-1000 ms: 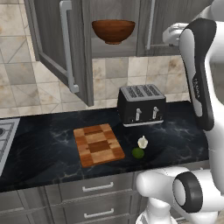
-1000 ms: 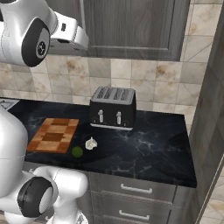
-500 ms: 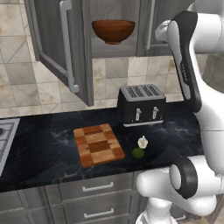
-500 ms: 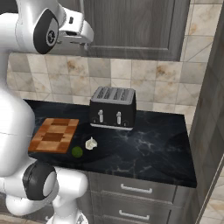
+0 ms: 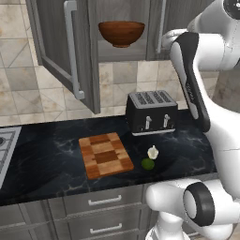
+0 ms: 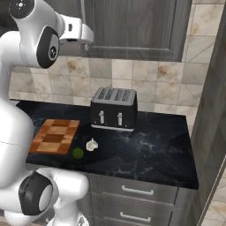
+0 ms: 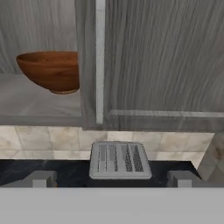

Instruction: Open the cabinet. Place the bowl and condiment on the counter. Then place the lime and garlic on the cutting board.

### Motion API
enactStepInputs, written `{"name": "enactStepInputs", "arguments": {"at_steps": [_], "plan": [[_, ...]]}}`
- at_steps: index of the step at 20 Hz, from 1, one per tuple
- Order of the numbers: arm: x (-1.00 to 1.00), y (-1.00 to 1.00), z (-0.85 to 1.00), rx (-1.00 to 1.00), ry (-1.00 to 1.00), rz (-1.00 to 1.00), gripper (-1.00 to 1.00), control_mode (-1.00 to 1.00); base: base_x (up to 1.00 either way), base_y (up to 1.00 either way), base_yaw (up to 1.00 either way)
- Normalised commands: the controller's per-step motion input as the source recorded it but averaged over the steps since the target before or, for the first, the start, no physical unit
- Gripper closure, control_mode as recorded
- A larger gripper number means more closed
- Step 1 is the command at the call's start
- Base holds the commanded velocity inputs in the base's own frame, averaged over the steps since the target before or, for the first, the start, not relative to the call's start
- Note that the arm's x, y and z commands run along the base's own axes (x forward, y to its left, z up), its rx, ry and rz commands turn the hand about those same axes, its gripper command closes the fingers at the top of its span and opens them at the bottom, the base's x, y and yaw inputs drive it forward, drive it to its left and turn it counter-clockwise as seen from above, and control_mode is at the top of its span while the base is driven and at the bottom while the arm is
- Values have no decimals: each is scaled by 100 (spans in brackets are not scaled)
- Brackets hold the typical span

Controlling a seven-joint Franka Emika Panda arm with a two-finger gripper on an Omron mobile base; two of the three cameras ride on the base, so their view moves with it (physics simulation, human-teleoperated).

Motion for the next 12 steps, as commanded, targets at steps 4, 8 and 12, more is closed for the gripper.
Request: {"name": "enactStepInputs", "arguments": {"at_steps": [4, 8, 12], "plan": [[41, 18, -3, -6, 4, 0, -100, -100, 0, 0, 0], [39, 1, 0, -2, 6, 0, -100, -100, 0, 0, 0], [51, 0, 1, -1, 11, 0, -100, -100, 0, 0, 0]]}}
